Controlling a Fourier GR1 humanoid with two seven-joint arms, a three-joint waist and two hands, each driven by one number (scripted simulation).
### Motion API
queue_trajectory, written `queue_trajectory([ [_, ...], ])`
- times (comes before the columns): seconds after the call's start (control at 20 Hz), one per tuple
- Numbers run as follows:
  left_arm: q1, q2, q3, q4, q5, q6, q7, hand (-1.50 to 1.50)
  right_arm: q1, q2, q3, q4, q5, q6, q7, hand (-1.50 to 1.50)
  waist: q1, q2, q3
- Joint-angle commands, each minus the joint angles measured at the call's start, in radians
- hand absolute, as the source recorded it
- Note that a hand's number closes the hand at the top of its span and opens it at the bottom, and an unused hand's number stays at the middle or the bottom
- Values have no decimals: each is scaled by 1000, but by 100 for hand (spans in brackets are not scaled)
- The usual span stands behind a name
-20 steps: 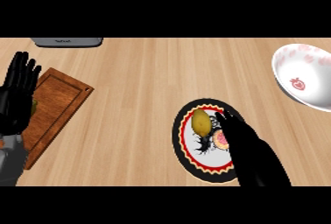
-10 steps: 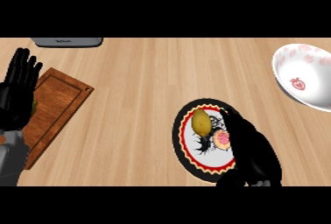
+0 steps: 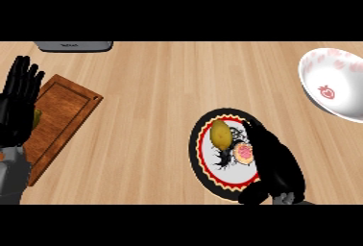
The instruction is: Pick the cupcake from the plate and place it in the bowl
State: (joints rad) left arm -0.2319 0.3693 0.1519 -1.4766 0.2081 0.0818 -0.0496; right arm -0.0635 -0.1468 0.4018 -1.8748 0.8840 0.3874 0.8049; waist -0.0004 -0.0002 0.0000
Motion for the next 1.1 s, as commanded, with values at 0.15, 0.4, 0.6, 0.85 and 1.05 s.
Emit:
queue_trajectory([
  [0.15,-45,-14,27,64,-30,-25,-17,0,45,7,-1,54,39,-22,-52,-150,-2,0,0],
  [0.4,11,-24,53,46,-22,-62,-37,0,57,28,7,126,80,-77,-94,-150,-1,0,0],
  [0.6,35,-30,64,-40,-17,-57,9,0,-40,81,-31,260,86,-91,-103,-150,4,0,0],
  [0.85,-16,-59,26,-14,-71,-32,34,0,-41,107,-45,359,112,-146,-129,-150,2,1,0],
  [1.05,11,-39,76,-56,-39,-60,63,0,36,46,-91,310,96,-140,-167,-150,0,0,0],
])
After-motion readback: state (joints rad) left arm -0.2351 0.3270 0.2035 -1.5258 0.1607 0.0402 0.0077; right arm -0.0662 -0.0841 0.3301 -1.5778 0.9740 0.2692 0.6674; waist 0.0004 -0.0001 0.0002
